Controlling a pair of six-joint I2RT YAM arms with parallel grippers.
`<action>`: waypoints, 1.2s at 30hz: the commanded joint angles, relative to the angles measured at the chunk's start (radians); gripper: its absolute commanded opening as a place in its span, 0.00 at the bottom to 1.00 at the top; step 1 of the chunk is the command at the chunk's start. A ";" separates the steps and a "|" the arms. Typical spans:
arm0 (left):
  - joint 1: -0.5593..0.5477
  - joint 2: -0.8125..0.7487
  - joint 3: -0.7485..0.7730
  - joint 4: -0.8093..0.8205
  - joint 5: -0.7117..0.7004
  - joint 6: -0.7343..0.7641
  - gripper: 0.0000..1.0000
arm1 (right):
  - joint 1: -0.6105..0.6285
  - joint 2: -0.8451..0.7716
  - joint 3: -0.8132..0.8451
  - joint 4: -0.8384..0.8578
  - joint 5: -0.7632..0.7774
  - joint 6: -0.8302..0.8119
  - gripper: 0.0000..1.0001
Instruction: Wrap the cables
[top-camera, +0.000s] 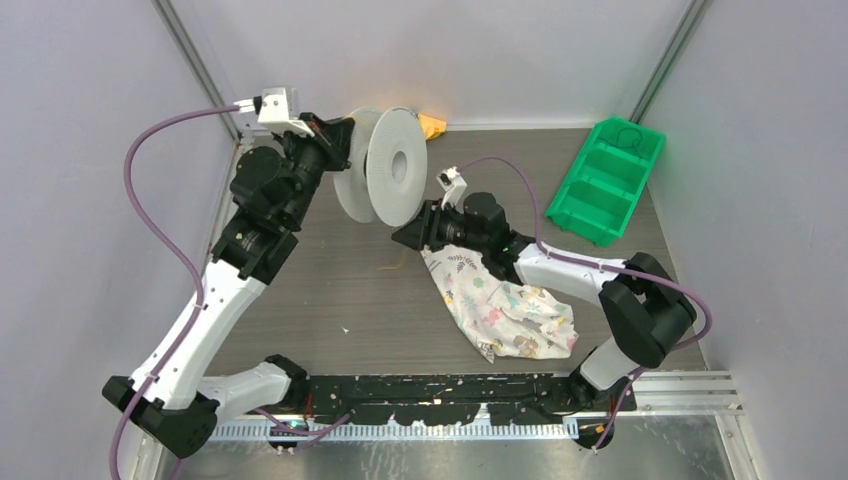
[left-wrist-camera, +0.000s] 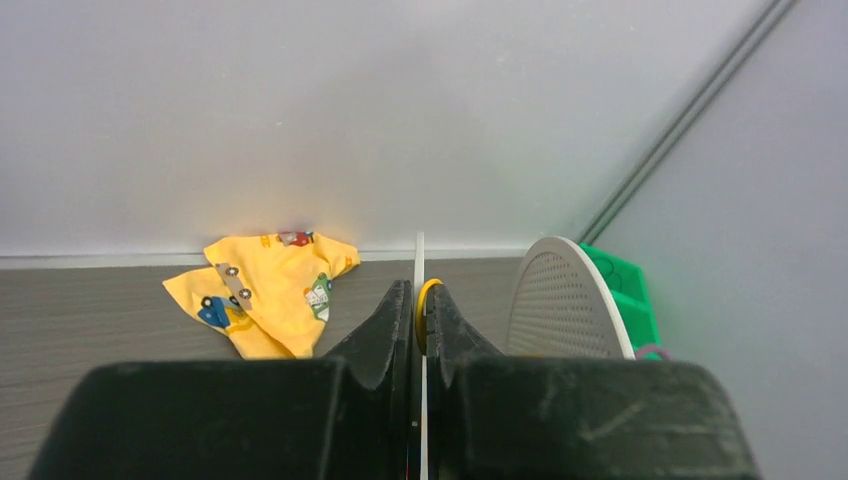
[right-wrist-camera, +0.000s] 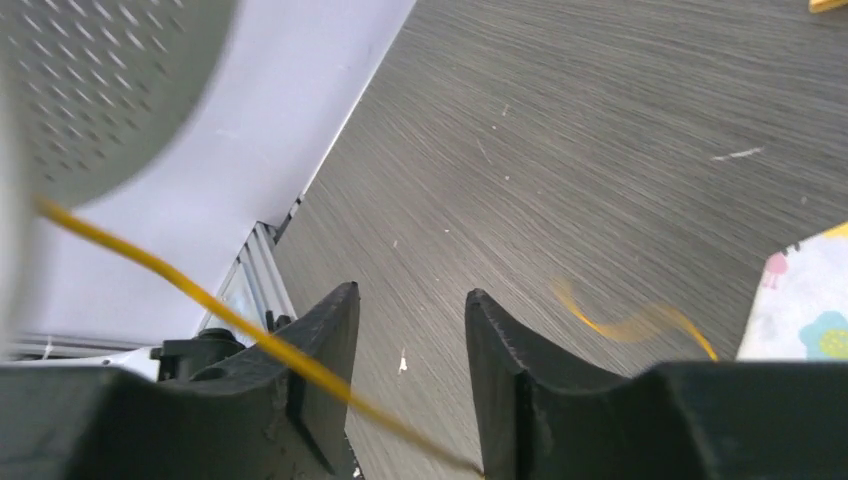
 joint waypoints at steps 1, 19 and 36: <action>0.000 -0.071 -0.006 0.229 -0.106 -0.075 0.00 | -0.002 -0.040 -0.072 0.291 0.041 0.080 0.52; 0.000 -0.067 0.208 0.172 -0.075 0.054 0.00 | -0.012 -0.391 -0.231 -0.002 0.409 -0.299 1.00; 0.001 -0.049 0.288 0.163 -0.068 0.029 0.00 | -0.012 -0.062 -0.239 0.529 0.133 -0.224 0.95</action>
